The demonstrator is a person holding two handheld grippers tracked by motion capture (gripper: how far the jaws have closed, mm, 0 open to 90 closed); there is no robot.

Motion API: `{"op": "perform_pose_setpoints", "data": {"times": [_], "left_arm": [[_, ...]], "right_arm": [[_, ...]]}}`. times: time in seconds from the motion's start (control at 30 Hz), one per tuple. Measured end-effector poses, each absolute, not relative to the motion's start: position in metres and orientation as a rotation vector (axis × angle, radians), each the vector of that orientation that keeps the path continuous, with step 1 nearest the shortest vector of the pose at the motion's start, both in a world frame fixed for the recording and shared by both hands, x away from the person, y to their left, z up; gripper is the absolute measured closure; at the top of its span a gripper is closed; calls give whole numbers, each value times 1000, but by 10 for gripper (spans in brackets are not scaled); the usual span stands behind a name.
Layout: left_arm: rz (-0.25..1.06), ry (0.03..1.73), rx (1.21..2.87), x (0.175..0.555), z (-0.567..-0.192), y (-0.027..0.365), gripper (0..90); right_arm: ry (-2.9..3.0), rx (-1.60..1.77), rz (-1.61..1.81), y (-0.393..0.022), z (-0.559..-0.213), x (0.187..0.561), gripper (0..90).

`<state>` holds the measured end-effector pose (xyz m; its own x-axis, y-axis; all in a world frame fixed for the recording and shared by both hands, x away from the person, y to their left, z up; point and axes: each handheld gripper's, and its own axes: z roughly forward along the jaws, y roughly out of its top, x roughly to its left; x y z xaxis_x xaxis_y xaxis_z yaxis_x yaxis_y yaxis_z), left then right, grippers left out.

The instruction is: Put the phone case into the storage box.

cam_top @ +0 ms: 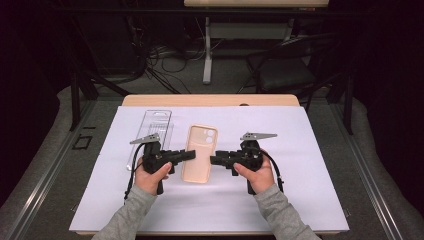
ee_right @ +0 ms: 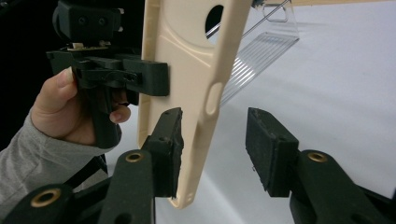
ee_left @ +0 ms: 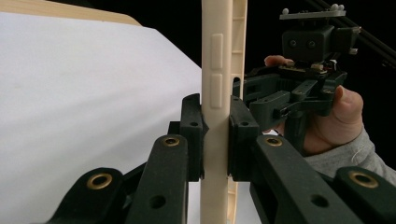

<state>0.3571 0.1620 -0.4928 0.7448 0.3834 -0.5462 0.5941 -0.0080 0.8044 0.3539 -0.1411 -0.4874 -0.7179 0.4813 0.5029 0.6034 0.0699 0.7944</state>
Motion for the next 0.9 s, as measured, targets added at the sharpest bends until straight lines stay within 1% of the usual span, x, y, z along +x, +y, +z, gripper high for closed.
{"op": "perform_pose_setpoints", "data": {"times": [0.37,0.73,0.9], "left_arm": [[-210,789,1616,356,-493,160,802],[-213,783,1623,355,-493,159,802],[-212,784,1623,355,-492,158,802]], "right_arm": [[-2192,-1093,-1715,-138,-491,353,661],[-2187,-1085,-1705,-135,-493,353,718],[-2178,-1086,-1702,-136,-494,353,729]]}}
